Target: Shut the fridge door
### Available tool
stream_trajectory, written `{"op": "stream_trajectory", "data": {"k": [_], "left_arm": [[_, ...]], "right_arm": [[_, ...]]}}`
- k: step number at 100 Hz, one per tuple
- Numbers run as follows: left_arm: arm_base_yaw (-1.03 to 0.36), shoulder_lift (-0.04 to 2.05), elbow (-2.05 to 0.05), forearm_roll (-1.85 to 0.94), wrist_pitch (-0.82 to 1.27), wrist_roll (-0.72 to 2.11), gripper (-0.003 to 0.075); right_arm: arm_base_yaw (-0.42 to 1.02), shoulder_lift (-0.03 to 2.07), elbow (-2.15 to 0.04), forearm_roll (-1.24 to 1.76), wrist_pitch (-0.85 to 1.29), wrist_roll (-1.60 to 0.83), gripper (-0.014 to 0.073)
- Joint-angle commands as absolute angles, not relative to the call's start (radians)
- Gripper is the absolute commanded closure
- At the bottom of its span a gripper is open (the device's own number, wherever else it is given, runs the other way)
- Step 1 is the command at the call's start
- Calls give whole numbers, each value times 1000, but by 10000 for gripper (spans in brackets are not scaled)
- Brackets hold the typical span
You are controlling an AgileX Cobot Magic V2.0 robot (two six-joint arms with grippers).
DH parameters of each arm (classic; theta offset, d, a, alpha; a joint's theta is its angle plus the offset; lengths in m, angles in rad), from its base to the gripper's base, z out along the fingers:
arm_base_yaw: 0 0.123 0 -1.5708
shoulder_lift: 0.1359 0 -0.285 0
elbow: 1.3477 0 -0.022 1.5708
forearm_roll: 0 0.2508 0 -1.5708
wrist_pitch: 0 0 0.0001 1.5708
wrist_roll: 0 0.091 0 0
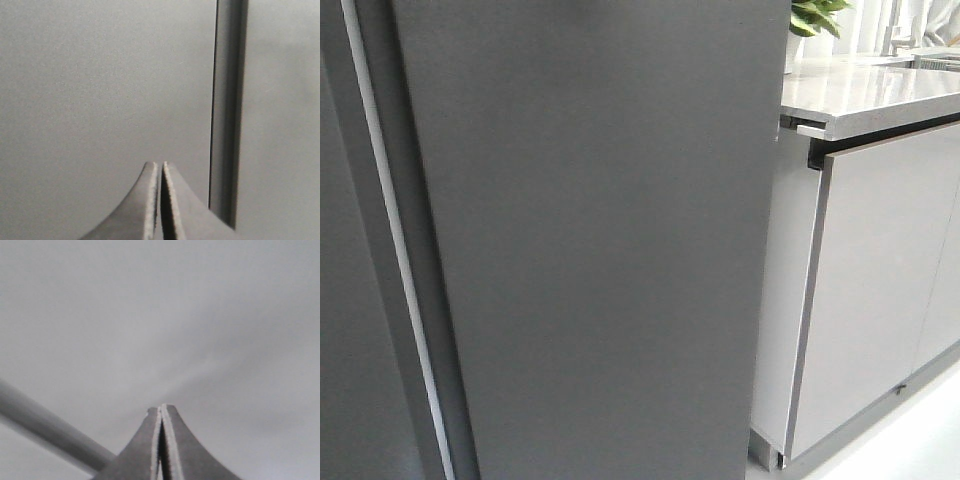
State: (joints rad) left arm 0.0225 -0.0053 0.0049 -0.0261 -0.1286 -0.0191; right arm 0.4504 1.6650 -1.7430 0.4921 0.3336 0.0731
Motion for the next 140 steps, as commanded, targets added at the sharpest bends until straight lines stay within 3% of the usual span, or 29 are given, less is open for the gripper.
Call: {"op": "stream_trajectory", "data": {"k": [1,99,140], "left_arm": [[22,-16,40,-30,-201,-23,740],[22,-16,40,-30,-201,-23,740],[22,-16,40,-30,-201,-23,740]], "right_arm": [[411,1537,-1687,442,290,64,639],[-12,317,-372,236,106,64,639],[-22,-26,-26,133,41,64,639]]}}
